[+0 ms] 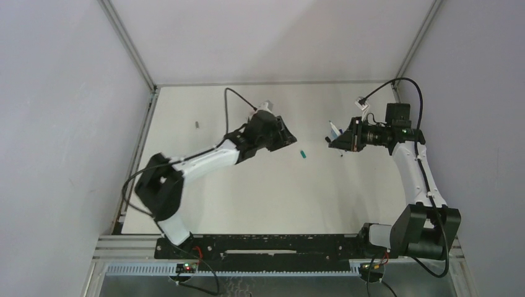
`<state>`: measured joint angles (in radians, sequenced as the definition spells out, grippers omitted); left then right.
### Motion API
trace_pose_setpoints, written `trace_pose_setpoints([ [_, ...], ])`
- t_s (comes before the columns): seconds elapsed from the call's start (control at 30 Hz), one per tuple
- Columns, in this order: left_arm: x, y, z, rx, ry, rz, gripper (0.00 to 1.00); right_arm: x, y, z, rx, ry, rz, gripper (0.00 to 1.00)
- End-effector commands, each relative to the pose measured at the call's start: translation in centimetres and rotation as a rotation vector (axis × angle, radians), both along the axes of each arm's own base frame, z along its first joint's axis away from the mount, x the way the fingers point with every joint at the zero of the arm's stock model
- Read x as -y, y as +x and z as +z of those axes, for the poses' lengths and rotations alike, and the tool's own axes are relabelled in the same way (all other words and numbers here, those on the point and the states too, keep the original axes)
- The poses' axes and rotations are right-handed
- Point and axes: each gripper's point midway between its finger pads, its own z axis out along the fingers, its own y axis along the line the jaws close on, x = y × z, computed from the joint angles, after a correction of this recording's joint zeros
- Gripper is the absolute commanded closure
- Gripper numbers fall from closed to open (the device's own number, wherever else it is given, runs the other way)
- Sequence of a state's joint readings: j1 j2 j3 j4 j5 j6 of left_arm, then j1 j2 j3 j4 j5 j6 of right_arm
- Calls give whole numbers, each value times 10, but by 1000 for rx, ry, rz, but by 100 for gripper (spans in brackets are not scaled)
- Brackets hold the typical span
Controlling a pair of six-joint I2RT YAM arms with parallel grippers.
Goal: Insert the pens into the pen caps
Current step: Move the pen cap to the center of the board.
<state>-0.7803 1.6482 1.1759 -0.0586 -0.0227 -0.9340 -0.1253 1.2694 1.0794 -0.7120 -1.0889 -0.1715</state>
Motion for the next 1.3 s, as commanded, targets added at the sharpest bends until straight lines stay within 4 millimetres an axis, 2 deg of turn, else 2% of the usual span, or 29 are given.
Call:
trace_pose_setpoints([
  [0.0,9,2,-34,-231,122,26,49,9,10,1,110,-37,-18,100],
  [0.07,22,8,-49,-300,168,12,48,10,11,-4,110,-35,-23,100],
  [0.13,25,8,-66,-363,215,17,48,12,12,-7,110,-34,-28,100],
  [0.4,39,23,-86,-468,295,63,48,22,16,-16,102,-10,-53,100],
  [0.63,59,32,-101,-512,266,52,47,30,19,-19,91,11,-72,100],
  [0.8,67,39,-114,-522,278,50,53,34,20,-20,85,23,-80,100],
  [1.0,65,41,-131,-559,327,71,59,36,21,-21,77,38,-80,100],
  [1.27,51,33,-149,-609,408,97,74,37,22,-20,70,52,-83,100],
])
